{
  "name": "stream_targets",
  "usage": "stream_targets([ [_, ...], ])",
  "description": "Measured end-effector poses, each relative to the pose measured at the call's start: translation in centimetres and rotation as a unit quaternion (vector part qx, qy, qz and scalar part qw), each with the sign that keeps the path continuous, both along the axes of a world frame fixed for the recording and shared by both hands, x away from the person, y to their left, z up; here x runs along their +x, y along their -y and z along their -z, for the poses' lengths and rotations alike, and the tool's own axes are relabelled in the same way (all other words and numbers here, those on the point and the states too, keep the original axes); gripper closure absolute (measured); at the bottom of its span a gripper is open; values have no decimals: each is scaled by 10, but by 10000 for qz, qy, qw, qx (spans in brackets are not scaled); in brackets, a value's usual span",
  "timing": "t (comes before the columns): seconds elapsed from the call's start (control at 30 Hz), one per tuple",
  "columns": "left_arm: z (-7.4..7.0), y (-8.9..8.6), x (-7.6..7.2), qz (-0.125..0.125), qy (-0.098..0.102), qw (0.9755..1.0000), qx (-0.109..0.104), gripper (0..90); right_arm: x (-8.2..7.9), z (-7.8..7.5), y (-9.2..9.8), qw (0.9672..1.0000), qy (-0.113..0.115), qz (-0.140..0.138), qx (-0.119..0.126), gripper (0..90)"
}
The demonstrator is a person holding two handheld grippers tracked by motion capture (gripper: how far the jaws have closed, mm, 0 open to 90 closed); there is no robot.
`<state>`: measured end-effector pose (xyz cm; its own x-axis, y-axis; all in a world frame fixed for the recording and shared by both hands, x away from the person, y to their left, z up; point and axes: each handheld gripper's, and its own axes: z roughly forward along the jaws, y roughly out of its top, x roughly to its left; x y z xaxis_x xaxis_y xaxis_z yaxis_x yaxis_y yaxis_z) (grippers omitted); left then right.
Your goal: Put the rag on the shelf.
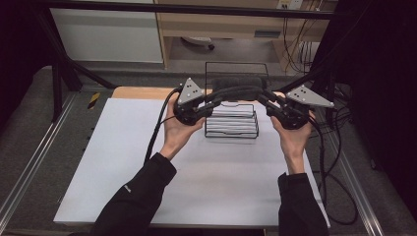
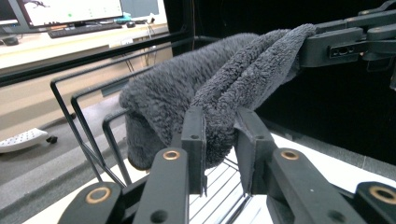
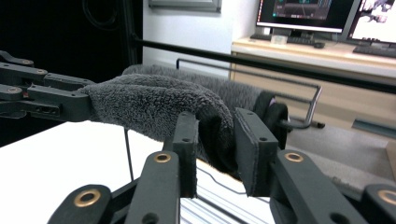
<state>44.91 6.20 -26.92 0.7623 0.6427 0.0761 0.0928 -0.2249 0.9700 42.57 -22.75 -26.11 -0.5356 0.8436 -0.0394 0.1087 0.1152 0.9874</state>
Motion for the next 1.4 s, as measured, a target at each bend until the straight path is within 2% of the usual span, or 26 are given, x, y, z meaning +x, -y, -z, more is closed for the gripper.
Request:
stream_targets([
  [0.4, 18, 3, 1, -14, -325, 9991, 282, 625, -7, 15, 6, 9987, -492, 20, -130, 586],
  [0.67, 31, 1, 4, -71, -586, 9975, 394, 561, -3, 36, 9, 9967, -797, 79, -128, 466],
  [0.8, 44, -2, 7, -78, -828, 9954, 475, 514, -1, 50, 12, 9954, -951, 98, -50, 369],
  [1.03, 67, -9, 8, -75, -1246, 9897, 703, 414, -2, 71, 14, 9935, -1134, 20, -18, 213],
  [1.23, 78, -20, 3, -128, -1390, 9855, 960, 327, -7, 78, 14, 9919, -1272, -51, -25, 121],
  [1.4, 82, -34, -2, -214, -1507, 9834, 991, 253, -14, 79, 13, 9898, -1417, -123, 75, 78],
])
